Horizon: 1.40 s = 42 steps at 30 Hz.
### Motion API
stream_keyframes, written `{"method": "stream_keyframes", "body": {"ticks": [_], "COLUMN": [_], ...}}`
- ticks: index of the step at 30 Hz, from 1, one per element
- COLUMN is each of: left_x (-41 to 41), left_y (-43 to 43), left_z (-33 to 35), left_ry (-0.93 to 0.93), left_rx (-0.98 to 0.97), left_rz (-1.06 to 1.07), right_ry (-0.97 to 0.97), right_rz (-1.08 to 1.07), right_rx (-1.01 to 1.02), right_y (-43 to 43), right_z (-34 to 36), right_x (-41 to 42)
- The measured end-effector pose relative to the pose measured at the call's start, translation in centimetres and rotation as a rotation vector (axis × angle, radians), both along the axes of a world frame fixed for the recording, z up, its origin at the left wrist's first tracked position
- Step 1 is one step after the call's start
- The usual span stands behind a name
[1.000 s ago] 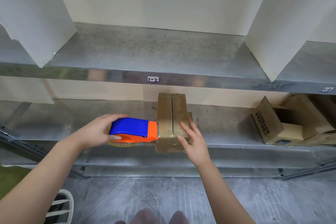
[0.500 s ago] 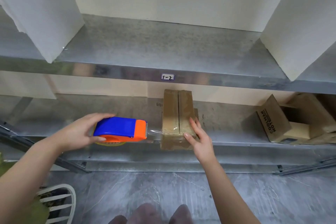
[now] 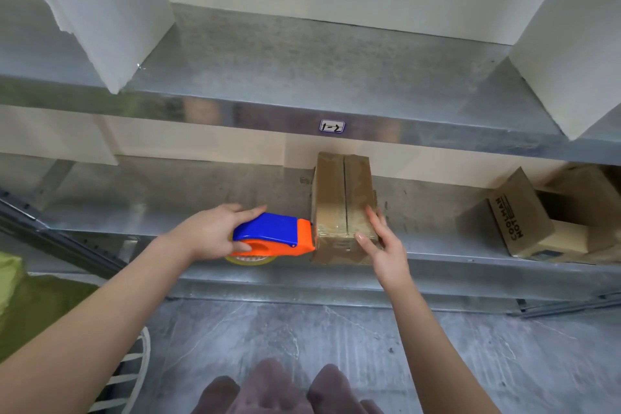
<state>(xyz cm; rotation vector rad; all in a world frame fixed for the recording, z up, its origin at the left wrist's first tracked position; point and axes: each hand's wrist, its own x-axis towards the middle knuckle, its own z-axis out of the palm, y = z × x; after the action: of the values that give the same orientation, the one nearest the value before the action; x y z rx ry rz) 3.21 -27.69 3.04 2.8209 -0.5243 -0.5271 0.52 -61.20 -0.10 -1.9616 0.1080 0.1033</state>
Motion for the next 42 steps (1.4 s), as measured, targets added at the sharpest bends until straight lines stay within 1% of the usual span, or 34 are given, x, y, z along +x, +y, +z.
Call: {"method": "stream_keyframes", "body": {"ticks": [2,6,8,11,13,15,18,20,23,25,27,28,30,31,32,34,35,36,38,42], "left_x": [-0.1,-1.0,-1.6,-2.3,-2.3,-2.0,-1.1,-0.1,1.4,2.0,2.6,2.8,2.9,2.7,2.3,1.0,0.1,-0.6,-1.6,-1.9], "left_y": [-0.4,-0.7,-0.9,-0.6,0.2,0.9,0.9,0.6,0.2,-0.2,-0.6,-0.8,-1.5,-2.0,-2.8,-5.2,-6.7,-8.3,-10.8,-13.0], "left_z": [0.2,-0.2,-0.8,-1.2,-1.1,-0.8,-0.4,-0.7,-2.0,-3.2,-3.8,-3.8,-3.1,-2.7,-2.1,-1.0,-0.7,-0.5,-1.1,-2.6], "left_ry": [-0.021,0.028,0.019,-0.108,-0.112,-0.099,-0.137,-0.163,-0.158,-0.102,-0.027,-0.017,-0.08,-0.14,-0.195,-0.252,-0.267,-0.285,-0.295,-0.273], "left_rx": [0.044,0.057,0.086,0.287,0.333,0.297,0.185,0.105,0.048,0.029,0.012,0.041,0.125,0.097,0.017,-0.239,-0.343,-0.403,-0.453,-0.523], "left_rz": [0.015,0.042,0.07,0.011,0.014,0.063,0.117,0.122,0.114,0.12,0.18,0.183,0.126,0.093,0.065,0.031,0.005,-0.025,-0.063,0.037], "right_ry": [0.002,0.0,0.003,0.012,0.01,0.007,0.005,0.003,-0.001,-0.004,0.0,-0.002,-0.004,-0.005,-0.007,-0.014,-0.02,-0.026,-0.035,-0.03], "right_rz": [0.004,0.015,0.017,0.021,0.032,0.042,0.047,0.046,0.048,0.052,0.056,0.057,0.062,0.067,0.074,0.094,0.108,0.121,0.152,0.237], "right_rx": [0.003,0.005,0.005,0.008,0.015,0.022,0.028,0.026,0.015,0.008,0.002,-0.003,-0.012,-0.023,-0.041,-0.091,-0.118,-0.142,-0.174,-0.153], "right_y": [-0.1,-0.1,-0.1,-0.3,-0.5,-0.6,-0.6,-0.7,-0.7,-0.7,-0.7,-0.7,-0.8,-0.8,-0.9,-1.0,-1.1,-1.2,-1.6,-2.8], "right_z": [0.1,0.1,0.1,0.2,0.1,0.0,-0.1,-0.1,-0.2,-0.2,-0.1,0.0,0.2,0.3,0.5,0.7,0.9,1.2,1.7,2.3], "right_x": [0.0,0.1,0.1,0.2,0.3,0.4,0.4,0.4,0.3,0.3,0.2,0.2,0.1,0.1,0.1,0.0,0.0,0.1,0.2,-0.2]}}
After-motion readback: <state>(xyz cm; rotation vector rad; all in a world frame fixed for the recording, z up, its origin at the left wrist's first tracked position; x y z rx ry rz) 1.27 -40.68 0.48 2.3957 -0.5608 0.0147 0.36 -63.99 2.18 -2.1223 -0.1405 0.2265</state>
